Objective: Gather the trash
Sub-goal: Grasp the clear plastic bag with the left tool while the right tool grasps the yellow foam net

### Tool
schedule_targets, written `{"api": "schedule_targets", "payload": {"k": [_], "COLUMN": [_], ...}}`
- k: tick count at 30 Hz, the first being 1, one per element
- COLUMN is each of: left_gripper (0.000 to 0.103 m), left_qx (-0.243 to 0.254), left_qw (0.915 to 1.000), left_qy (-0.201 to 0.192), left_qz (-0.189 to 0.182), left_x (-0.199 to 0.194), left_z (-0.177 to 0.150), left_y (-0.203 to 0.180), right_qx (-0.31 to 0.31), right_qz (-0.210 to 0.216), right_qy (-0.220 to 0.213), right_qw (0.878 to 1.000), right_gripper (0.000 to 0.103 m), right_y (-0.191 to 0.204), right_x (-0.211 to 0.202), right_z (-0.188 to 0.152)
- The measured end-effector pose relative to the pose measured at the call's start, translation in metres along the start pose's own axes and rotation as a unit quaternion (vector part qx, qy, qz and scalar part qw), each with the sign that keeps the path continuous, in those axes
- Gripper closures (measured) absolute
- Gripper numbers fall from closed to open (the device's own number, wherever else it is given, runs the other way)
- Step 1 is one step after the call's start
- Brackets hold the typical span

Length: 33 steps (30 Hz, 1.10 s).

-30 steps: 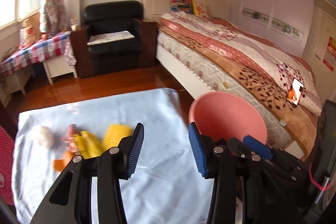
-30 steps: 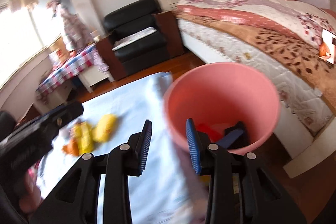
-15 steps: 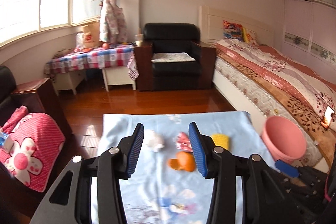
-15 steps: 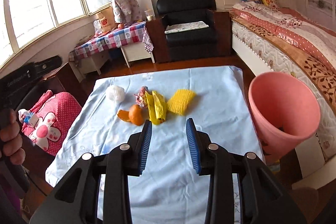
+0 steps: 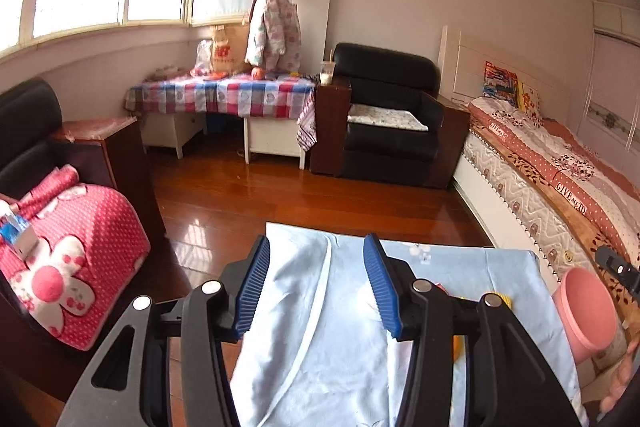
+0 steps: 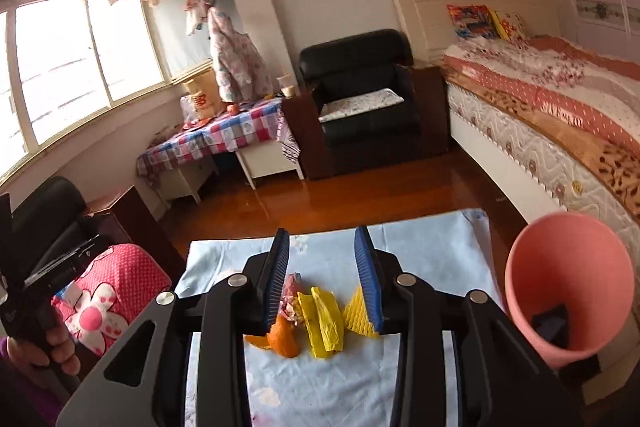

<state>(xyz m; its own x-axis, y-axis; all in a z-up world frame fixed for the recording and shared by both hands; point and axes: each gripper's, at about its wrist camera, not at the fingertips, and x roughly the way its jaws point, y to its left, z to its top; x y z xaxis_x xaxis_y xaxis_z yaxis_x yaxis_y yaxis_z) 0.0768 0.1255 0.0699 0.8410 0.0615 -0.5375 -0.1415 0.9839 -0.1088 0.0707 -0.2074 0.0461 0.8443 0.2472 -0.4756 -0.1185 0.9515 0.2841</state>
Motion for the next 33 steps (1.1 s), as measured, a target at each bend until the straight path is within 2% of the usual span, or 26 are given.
{"api": "schedule_targets", "payload": {"k": [2,6,13,15,19,21,22,23,24,25,27,31,33], "left_gripper": [0.049,0.048,0.048,0.048,0.049,0.063,0.075,0.082,0.084,0.09,0.095,0.098,0.099], "left_qx": [-0.009,-0.007,-0.004,-0.011,-0.02,-0.015,-0.012,-0.009,-0.008,-0.006,-0.001,0.0,0.0], "left_qw": [0.9995,0.9963,0.9925,0.9912,0.9885,0.9872,0.9867,0.9867,0.9878,0.9891,0.9903,0.9905,0.9903], "left_qy": [0.023,0.07,0.106,0.115,0.13,0.137,0.139,0.14,0.135,0.129,0.125,0.126,0.127], "left_qz": [-0.017,-0.049,-0.061,-0.064,-0.074,-0.081,-0.083,-0.083,-0.078,-0.071,-0.061,-0.056,-0.056], "left_x": [0.023,0.069,0.13,0.145,0.169,0.177,0.18,0.182,0.183,0.183,0.182,0.177,0.172], "left_z": [-0.002,-0.018,-0.041,-0.046,-0.055,-0.061,-0.065,-0.068,-0.07,-0.071,-0.073,-0.076,-0.077], "left_y": [-0.002,-0.013,-0.037,-0.041,-0.048,-0.05,-0.054,-0.055,-0.056,-0.057,-0.059,-0.057,-0.057], "right_qx": [0.022,0.065,0.058,0.05,0.048,0.048,0.049,0.051,0.055,0.055,0.058,0.072,0.06], "right_qz": [0.003,-0.008,-0.033,-0.037,-0.047,-0.052,-0.053,-0.054,-0.056,-0.058,-0.062,-0.064,-0.069], "right_qy": [0.031,0.113,0.121,0.127,0.14,0.149,0.152,0.155,0.161,0.164,0.17,0.181,0.186], "right_qw": [0.999,0.991,0.99,0.99,0.988,0.986,0.986,0.985,0.984,0.983,0.982,0.979,0.978], "right_gripper": [0.068,0.068,0.068,0.062,0.059,0.057,0.057,0.057,0.057,0.057,0.057,0.057,0.057], "right_y": [-0.009,-0.031,-0.04,-0.039,-0.045,-0.047,-0.049,-0.051,-0.053,-0.054,-0.056,-0.059,-0.056], "right_x": [0.02,0.062,0.094,0.104,0.119,0.126,0.127,0.129,0.132,0.134,0.139,0.146,0.147], "right_z": [-0.016,-0.05,-0.059,-0.061,-0.066,-0.069,-0.07,-0.071,-0.073,-0.074,-0.077,-0.084,-0.085]}}
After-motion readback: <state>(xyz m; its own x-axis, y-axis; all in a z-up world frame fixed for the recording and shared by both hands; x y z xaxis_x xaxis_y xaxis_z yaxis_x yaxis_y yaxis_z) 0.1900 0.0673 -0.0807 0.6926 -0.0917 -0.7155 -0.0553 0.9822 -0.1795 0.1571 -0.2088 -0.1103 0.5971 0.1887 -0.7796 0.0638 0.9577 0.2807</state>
